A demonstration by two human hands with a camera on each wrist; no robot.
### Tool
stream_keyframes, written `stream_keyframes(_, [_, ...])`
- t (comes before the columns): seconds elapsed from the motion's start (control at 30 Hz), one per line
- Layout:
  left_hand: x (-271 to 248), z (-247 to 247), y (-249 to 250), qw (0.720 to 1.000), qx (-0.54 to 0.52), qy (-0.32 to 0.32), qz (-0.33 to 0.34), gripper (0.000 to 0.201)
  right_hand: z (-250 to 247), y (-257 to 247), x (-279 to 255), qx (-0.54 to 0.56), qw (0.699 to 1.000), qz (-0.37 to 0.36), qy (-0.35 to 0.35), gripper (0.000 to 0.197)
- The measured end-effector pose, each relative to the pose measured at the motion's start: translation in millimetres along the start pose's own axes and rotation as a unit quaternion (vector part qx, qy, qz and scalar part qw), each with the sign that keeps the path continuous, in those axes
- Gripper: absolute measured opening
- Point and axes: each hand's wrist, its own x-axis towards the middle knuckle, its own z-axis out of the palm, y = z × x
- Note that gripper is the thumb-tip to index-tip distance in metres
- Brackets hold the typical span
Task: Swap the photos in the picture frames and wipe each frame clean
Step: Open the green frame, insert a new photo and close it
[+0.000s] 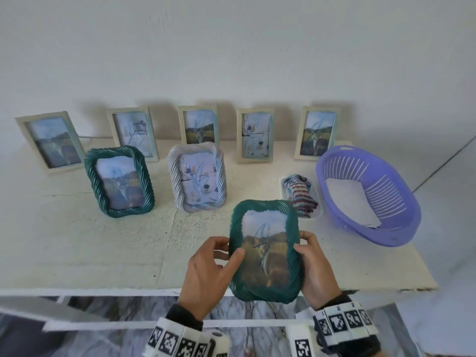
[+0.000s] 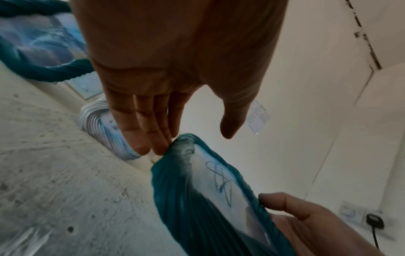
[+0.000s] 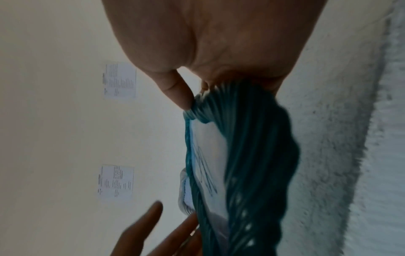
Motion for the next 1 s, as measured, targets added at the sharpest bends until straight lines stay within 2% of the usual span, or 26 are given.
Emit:
stream_keyframes(0.1, [1.0,1.2,-3.3,0.997,0.068,-0.030,0.000,0.088,6.9,8.4,-6.3,-0.014,1.000,-0.005,-0.008,0.022])
stream_keyframes(0.17, [1.9,3.0,-1.7,0.995,0.078,-0.061,-0.023,0.112,11.6,11.0,-9.2,-0.009,1.000,-0.013,-0.016,0.028])
stream_keyframes(0.23, [2.8,6.1,2.6,0.994,0.048,-0.090,-0.038,0.124,18.3,10.2,-11.7,-0.005,1.000,-0.006,-0.028,0.036])
stream_keyframes(0.33, [1.4,10.4,10.8,0.990,-0.042,-0.122,-0.049,0.128,31.7,8.4,-15.0,-0.018,0.998,0.021,-0.058,0.047])
stream_keyframes(0.47, [-3.5,14.8,6.5,0.978,-0.151,-0.139,-0.043,0.122,44.1,8.2,-9.0,-0.070,0.996,0.042,-0.031,0.040])
stream_keyframes(0.57, [-8.0,12.5,1.4,0.969,-0.186,-0.157,-0.037,0.109,46.2,8.4,-6.6,-0.084,0.994,0.064,-0.020,0.040])
stream_keyframes(0.63, [-9.1,6.6,-1.3,0.969,-0.191,-0.153,-0.035,0.100,43.9,6.3,-6.9,-0.083,0.996,0.044,-0.003,0.036])
stream_keyframes(0.7, [-6.3,-3.5,-5.1,0.971,-0.199,-0.124,-0.043,0.085,37.2,3.7,-5.4,-0.111,0.993,0.010,0.027,0.032])
stream_keyframes(0.8, [2.5,-17.0,-15.4,0.967,-0.244,-0.048,-0.056,0.043,23.4,0.4,-1.4,-0.195,0.978,-0.030,0.062,0.027])
stream_keyframes(0.9, [12.6,-16.8,-32.7,0.975,-0.218,0.000,-0.037,0.014,15.7,-0.6,1.8,-0.244,0.967,-0.044,0.063,0.024])
stream_keyframes(1.0, [21.6,-5.2,-50.6,0.990,-0.137,0.001,-0.045,0.019,8.5,2.0,8.6,-0.340,0.936,-0.071,0.057,0.019])
